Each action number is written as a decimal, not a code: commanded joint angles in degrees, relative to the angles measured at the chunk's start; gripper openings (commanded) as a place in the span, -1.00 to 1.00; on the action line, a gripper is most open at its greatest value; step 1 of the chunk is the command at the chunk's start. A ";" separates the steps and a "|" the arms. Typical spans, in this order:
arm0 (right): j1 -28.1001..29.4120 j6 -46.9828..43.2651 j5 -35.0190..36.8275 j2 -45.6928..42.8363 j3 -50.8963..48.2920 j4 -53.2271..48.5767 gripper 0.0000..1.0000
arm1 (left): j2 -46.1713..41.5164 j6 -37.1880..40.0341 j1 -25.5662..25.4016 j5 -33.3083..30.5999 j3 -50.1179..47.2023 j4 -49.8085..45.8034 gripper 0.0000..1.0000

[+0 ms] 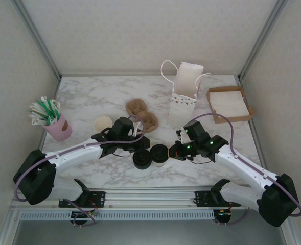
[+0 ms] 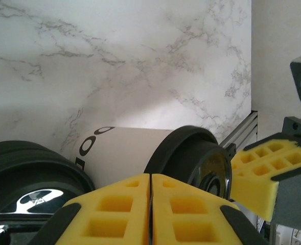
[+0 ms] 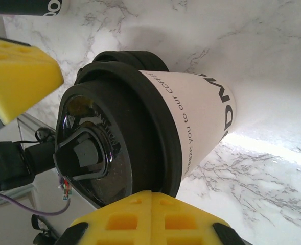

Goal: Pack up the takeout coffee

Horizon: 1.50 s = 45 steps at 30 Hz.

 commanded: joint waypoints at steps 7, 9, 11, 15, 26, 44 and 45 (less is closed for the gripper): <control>0.22 -1.41 1.85 4.73 3.55 0.33 -1.00 | -2.83 -2.85 -4.68 -0.38 -4.53 2.60 -0.82; 0.30 -1.89 2.14 5.52 4.41 0.07 -1.00 | -3.50 -3.57 -5.03 -0.66 -5.31 3.20 -0.82; 0.27 -2.35 2.34 6.37 5.21 -0.15 -1.00 | -4.15 -4.16 -5.32 -0.93 -5.98 3.61 -0.82; 0.25 -3.08 3.35 7.63 5.91 -0.89 -1.00 | -5.15 -4.88 -5.60 -1.41 -6.90 3.62 -0.82; 0.23 -3.10 4.37 8.61 3.52 -0.17 -1.00 | -6.55 -5.43 -5.74 -1.90 -7.80 3.40 -0.81; 0.26 -7.43 10.70 1.10 18.07 -15.45 -0.49 | -13.98 -3.13 -3.99 -7.10 -1.62 -7.80 -0.57; 0.23 -7.47 11.13 0.38 18.59 -16.20 -0.42 | -14.52 -2.80 -3.87 -7.49 -0.87 -8.81 -0.55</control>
